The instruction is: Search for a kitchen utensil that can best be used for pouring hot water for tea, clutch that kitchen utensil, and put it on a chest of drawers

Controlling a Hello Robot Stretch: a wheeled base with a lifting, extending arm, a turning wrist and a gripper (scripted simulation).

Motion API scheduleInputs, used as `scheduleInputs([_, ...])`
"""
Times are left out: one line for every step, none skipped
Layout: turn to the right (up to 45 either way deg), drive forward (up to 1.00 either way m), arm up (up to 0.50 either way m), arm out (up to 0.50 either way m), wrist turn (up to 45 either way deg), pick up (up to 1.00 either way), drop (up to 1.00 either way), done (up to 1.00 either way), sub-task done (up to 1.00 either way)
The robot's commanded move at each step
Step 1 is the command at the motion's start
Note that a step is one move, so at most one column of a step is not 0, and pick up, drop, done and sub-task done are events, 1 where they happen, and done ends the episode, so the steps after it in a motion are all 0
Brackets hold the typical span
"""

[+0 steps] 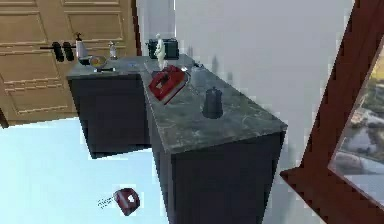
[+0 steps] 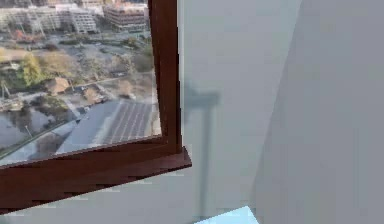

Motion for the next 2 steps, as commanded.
scheduleInputs([21.0, 0.00, 0.00, 0.00, 0.0, 0.00, 0.00, 0.00, 0.00])
scheduleInputs([0.0, 0.45, 0.00, 0.00, 0.0, 0.00, 0.00, 0.00, 0.00])
